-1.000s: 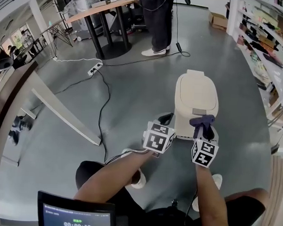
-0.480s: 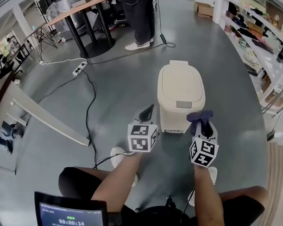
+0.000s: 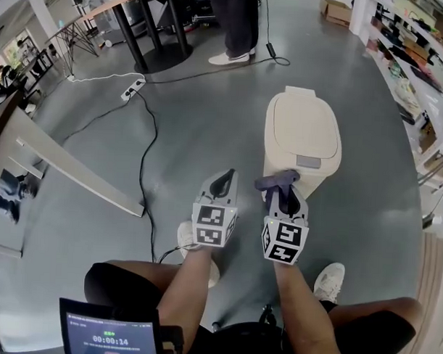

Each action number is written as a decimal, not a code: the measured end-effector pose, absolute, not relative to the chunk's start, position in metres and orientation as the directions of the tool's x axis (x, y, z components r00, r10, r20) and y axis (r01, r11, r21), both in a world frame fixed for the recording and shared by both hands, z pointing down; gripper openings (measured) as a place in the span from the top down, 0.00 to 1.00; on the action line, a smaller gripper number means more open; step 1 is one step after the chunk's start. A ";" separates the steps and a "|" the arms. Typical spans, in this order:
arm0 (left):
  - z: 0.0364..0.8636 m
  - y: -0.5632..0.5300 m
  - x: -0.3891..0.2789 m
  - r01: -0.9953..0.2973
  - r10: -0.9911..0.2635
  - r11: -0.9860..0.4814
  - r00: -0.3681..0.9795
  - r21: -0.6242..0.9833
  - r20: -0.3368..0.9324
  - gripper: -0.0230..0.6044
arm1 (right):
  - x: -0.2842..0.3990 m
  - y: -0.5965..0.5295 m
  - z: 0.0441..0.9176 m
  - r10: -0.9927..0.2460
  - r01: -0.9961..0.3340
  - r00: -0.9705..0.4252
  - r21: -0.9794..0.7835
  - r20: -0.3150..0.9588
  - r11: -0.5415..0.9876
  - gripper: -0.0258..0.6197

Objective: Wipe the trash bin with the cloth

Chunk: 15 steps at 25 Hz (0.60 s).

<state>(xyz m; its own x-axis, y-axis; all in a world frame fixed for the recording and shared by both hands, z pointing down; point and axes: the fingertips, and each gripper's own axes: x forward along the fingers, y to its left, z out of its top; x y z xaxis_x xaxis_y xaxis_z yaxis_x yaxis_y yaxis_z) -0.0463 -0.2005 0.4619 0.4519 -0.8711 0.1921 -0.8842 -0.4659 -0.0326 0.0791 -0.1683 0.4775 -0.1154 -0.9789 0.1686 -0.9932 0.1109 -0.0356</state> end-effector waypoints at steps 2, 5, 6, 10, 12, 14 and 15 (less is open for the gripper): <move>0.470 -0.200 -0.055 -0.889 -0.875 -0.458 0.445 -0.026 0.193 0.97 | 0.059 -0.173 0.482 -0.974 -0.991 -0.136 -0.028 0.179 0.133 0.83; 0.483 -0.200 -0.059 -0.896 -0.880 -0.444 0.432 -0.018 0.197 0.97 | 0.042 -0.181 0.492 -0.971 -0.989 -0.147 -0.004 0.189 0.149 0.83; 0.487 -0.200 -0.058 -0.898 -0.881 -0.440 0.429 -0.012 0.198 0.97 | 0.041 -0.184 0.496 -0.971 -0.989 -0.140 0.009 0.195 0.144 0.83; 0.497 -0.199 -0.056 -0.906 -0.885 -0.422 0.417 0.022 0.206 0.97 | 0.056 -0.185 0.507 -0.971 -0.992 -0.068 0.088 0.228 0.091 0.83; 0.501 -0.198 -0.050 -0.907 -0.885 -0.420 0.415 0.026 0.211 0.97 | 0.072 -0.182 0.509 -0.972 -0.993 -0.041 0.099 0.229 0.065 0.83; 0.506 -0.198 -0.042 -0.903 -0.880 -0.428 0.423 0.021 0.215 0.97 | 0.088 -0.180 0.514 -0.973 -0.995 -0.021 0.088 0.229 0.042 0.83; 0.509 -0.200 -0.035 -0.900 -0.877 -0.436 0.429 0.018 0.216 0.97 | 0.098 -0.180 0.518 -0.973 -0.996 -0.011 0.081 0.230 0.030 0.83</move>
